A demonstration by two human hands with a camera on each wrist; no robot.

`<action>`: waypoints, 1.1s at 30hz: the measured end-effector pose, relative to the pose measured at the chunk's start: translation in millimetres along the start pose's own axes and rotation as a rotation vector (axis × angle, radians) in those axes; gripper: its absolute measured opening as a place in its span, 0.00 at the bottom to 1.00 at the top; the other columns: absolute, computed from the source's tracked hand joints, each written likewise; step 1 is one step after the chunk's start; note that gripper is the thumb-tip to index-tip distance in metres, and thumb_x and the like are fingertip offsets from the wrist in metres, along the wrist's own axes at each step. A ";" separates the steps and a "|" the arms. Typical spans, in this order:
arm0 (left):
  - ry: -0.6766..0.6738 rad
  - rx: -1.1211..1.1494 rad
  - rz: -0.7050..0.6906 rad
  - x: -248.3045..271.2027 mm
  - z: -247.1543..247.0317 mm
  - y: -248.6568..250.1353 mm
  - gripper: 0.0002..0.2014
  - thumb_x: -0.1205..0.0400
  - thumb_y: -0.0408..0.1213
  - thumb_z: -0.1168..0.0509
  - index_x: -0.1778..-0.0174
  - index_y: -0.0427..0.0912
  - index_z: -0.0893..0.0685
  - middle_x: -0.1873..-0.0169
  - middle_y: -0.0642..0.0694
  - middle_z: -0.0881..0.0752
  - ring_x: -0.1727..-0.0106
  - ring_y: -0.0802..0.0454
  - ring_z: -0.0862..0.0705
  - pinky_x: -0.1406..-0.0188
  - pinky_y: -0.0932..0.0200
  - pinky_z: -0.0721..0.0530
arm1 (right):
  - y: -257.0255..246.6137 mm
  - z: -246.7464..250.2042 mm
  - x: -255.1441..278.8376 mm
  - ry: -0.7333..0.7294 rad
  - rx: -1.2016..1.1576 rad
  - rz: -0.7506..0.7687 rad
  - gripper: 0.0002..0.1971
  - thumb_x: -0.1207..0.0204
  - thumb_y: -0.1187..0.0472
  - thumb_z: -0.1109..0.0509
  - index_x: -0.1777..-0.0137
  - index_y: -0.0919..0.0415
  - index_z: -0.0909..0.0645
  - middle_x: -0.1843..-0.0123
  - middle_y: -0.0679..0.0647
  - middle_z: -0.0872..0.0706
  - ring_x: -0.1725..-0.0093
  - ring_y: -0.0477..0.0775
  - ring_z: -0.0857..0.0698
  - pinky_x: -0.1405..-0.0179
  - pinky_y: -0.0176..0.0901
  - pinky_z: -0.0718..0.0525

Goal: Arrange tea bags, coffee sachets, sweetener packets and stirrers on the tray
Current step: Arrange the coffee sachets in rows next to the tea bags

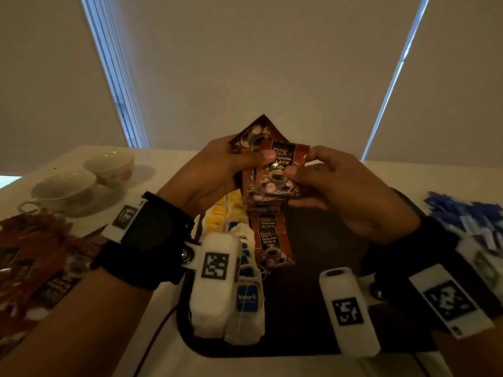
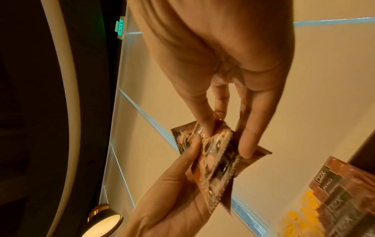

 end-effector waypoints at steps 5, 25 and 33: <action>-0.016 -0.073 0.020 3.1 4.3 1.1 0.21 0.34 0.29 0.30 0.43 0.38 0.18 0.54 0.44 0.09 0.53 0.50 0.10 0.59 0.60 0.12 | 0.5 0.8 -0.7 0.038 -0.066 0.020 0.11 0.26 0.67 0.29 0.46 0.69 0.21 0.47 0.64 0.13 0.56 0.54 0.10 0.65 0.38 0.11; 0.132 0.033 -0.019 8.1 -1.1 2.0 0.15 0.24 0.28 0.32 0.41 0.35 0.20 0.52 0.41 0.11 0.56 0.51 0.10 0.61 0.59 0.11 | 1.6 0.8 -3.9 0.012 -0.332 -0.060 0.18 0.27 0.70 0.30 0.36 0.67 0.23 0.47 0.61 0.12 0.53 0.54 0.10 0.62 0.42 0.10; 0.127 0.049 0.001 6.3 -4.6 -2.5 0.10 0.17 0.34 0.38 0.40 0.40 0.21 0.51 0.39 0.14 0.53 0.47 0.14 0.56 0.56 0.10 | 4.7 6.2 -7.1 0.097 -0.351 -0.036 0.13 0.28 0.73 0.30 0.44 0.67 0.22 0.47 0.61 0.14 0.50 0.55 0.12 0.65 0.38 0.11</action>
Point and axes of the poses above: each hand's wrist, its own x-axis away from the middle knuckle, its own z-axis out of the back of the hand, y = z × x, the point moved 3 cm from there along -x, towards the middle knuckle
